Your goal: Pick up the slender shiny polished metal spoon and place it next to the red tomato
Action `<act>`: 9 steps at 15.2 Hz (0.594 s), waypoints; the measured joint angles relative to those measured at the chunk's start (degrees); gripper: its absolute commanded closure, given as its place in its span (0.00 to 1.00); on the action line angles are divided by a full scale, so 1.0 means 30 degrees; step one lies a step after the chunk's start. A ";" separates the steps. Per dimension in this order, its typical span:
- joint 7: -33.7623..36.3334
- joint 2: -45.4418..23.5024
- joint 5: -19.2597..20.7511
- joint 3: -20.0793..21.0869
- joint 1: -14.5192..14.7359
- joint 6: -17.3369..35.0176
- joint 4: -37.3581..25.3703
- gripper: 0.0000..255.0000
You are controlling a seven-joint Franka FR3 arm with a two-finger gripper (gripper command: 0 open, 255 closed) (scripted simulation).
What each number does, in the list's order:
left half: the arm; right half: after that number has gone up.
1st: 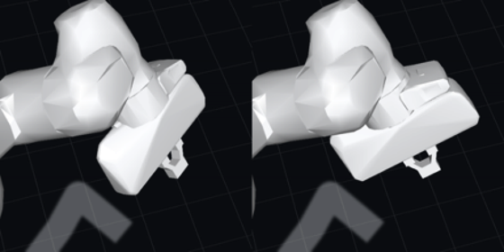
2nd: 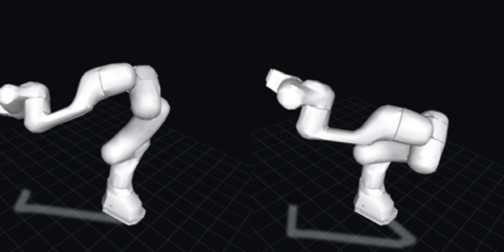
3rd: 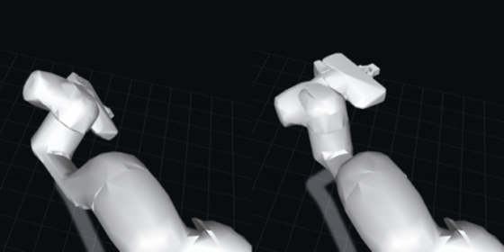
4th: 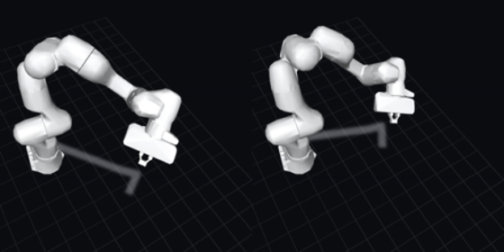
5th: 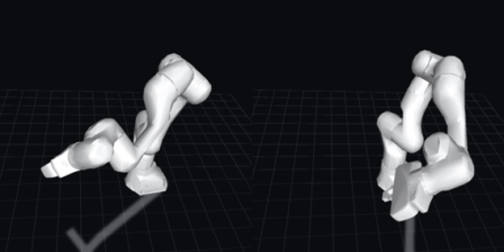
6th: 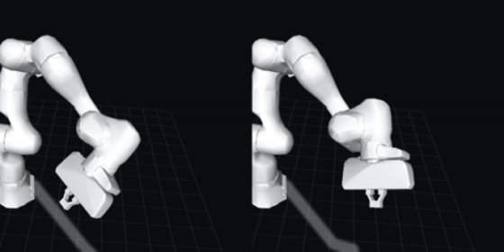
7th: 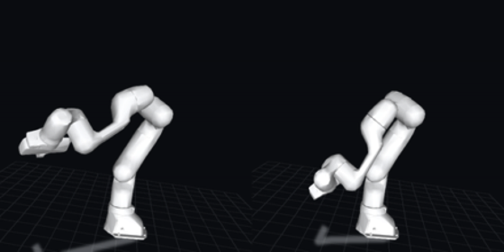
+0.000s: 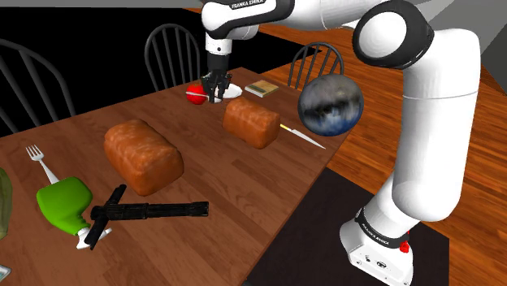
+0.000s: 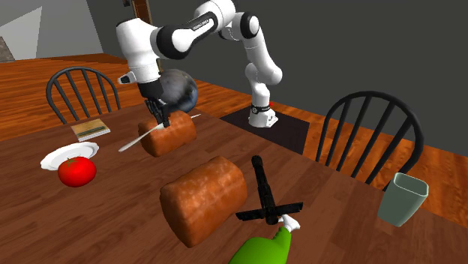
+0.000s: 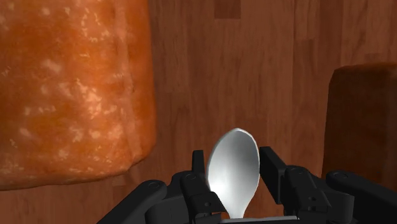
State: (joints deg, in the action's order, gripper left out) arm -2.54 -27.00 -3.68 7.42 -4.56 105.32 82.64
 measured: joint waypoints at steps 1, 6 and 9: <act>-0.0229 -0.0558 0.0047 -0.0096 -0.0152 -0.0331 -0.0855 1.00; -0.1143 -0.5012 0.0359 -0.0484 -0.0670 -0.3294 -0.8183 1.00; -0.1528 -0.7408 0.0477 -0.0621 -0.0871 -0.4763 -1.1965 1.00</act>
State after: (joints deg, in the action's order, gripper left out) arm -7.12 -49.22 -2.25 5.55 -7.17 91.03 46.74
